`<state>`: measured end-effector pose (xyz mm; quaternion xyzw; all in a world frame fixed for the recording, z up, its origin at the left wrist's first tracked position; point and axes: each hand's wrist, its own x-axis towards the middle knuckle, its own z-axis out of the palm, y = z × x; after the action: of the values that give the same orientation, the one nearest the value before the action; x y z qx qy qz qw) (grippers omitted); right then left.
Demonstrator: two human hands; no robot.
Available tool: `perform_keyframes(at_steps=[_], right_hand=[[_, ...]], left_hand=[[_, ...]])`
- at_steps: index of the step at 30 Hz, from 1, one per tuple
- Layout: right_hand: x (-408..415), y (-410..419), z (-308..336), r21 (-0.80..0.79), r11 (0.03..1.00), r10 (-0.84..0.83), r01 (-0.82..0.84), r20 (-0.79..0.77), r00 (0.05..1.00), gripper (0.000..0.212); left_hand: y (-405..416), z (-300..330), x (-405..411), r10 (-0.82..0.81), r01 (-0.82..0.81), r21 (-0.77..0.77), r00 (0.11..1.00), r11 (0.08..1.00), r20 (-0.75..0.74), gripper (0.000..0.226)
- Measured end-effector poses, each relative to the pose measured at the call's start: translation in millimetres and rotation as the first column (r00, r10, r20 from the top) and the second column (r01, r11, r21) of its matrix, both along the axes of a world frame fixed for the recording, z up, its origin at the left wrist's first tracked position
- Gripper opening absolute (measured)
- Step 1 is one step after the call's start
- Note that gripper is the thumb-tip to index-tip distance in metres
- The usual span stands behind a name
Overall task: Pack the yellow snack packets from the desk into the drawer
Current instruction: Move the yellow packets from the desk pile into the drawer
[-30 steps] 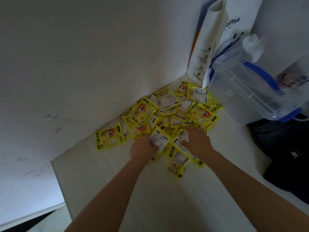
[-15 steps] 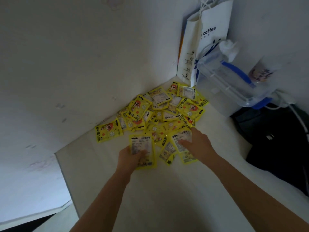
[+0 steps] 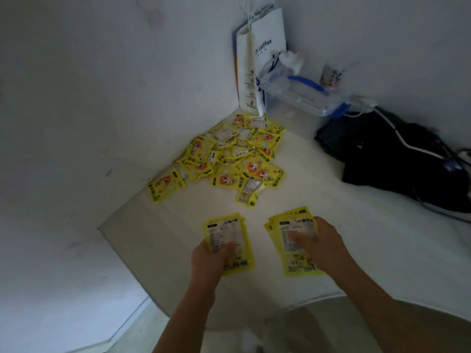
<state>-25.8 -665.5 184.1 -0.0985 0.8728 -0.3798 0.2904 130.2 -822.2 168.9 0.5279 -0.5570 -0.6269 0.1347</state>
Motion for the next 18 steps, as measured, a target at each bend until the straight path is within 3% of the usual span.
perform_keyframes(at_steps=[9, 18], right_hand=[[108.3, 122.8, -12.5, -0.1, 0.952, -0.283, 0.288, 0.063, 0.957, 0.028], [179.0, 269.8, -6.7, -0.237, 0.79, -0.541, 0.565, 0.164, 0.825, 0.007]], left_hand=[[84.1, 11.3, 65.4, -0.237, 0.234, -0.118, 0.971, 0.965, -0.009, 0.016], [214.8, 10.8, 80.0, -0.523, 0.52, -0.11, 0.852, 0.847, 0.007, 0.014]])
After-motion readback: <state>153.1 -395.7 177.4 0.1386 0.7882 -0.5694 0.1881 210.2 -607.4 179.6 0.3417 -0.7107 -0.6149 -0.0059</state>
